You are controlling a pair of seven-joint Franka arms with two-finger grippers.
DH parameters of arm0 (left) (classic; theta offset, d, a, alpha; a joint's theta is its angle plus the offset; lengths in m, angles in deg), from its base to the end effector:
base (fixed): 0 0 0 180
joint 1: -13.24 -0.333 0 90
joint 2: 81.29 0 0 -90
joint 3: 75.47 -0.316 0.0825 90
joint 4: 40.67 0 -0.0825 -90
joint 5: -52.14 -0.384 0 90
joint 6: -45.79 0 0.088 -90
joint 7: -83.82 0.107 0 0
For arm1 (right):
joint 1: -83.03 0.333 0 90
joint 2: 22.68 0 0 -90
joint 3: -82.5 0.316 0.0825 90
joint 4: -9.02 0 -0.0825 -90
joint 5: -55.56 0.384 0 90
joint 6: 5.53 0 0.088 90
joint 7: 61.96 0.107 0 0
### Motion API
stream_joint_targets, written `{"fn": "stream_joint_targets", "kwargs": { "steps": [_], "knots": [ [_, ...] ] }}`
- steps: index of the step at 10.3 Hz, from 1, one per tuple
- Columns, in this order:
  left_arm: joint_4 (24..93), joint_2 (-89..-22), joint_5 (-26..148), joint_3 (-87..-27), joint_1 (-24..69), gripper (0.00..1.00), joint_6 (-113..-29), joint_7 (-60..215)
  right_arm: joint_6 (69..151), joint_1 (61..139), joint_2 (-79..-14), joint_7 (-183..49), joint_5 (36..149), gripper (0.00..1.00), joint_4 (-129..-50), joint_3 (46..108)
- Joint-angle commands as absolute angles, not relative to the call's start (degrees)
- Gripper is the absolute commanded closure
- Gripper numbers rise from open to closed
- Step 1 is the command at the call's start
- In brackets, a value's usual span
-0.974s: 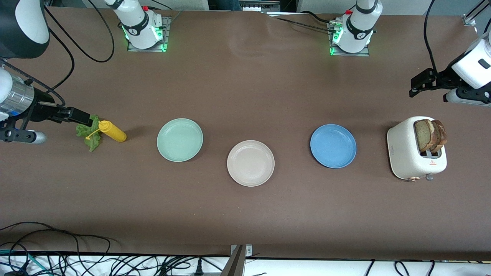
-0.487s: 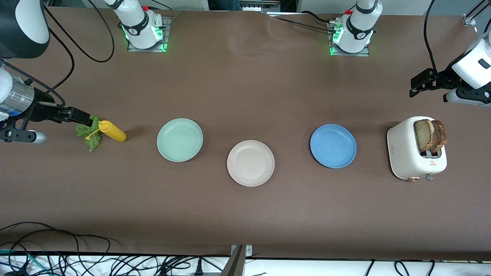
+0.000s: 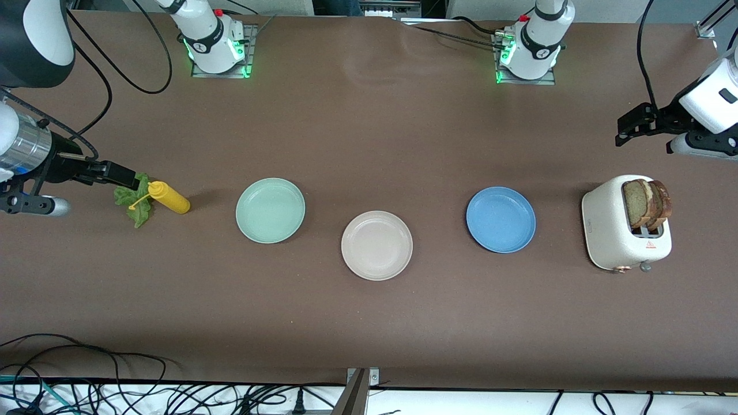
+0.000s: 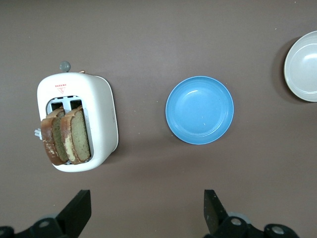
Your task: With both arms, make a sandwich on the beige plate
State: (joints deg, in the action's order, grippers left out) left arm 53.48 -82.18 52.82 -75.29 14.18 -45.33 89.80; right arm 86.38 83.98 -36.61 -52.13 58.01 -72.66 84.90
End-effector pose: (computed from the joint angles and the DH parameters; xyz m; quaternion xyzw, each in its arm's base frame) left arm 0.5495 -0.0120 0.6006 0.9979 -0.0617 -0.0184 0.0067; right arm 0.6261 0.0381 0.5522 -0.9974 0.0583 0.0350 0.0225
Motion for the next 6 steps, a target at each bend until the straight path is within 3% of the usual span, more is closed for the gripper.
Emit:
{"fn": "stream_joint_targets", "kwargs": {
  "steps": [1, 6],
  "knots": [
    [52.5, -81.9, 52.2, -75.1, 13.7, 0.00, -44.5, 90.4, 86.0, 83.9, -36.0, -52.7, 59.0, 0.00, -73.1, 85.0],
    [52.5, -80.0, 52.3, -75.1, 9.6, 0.00, -44.6, 90.6, 86.0, 83.9, -36.0, -52.6, 59.0, 0.00, -73.1, 85.0]
  ]
}}
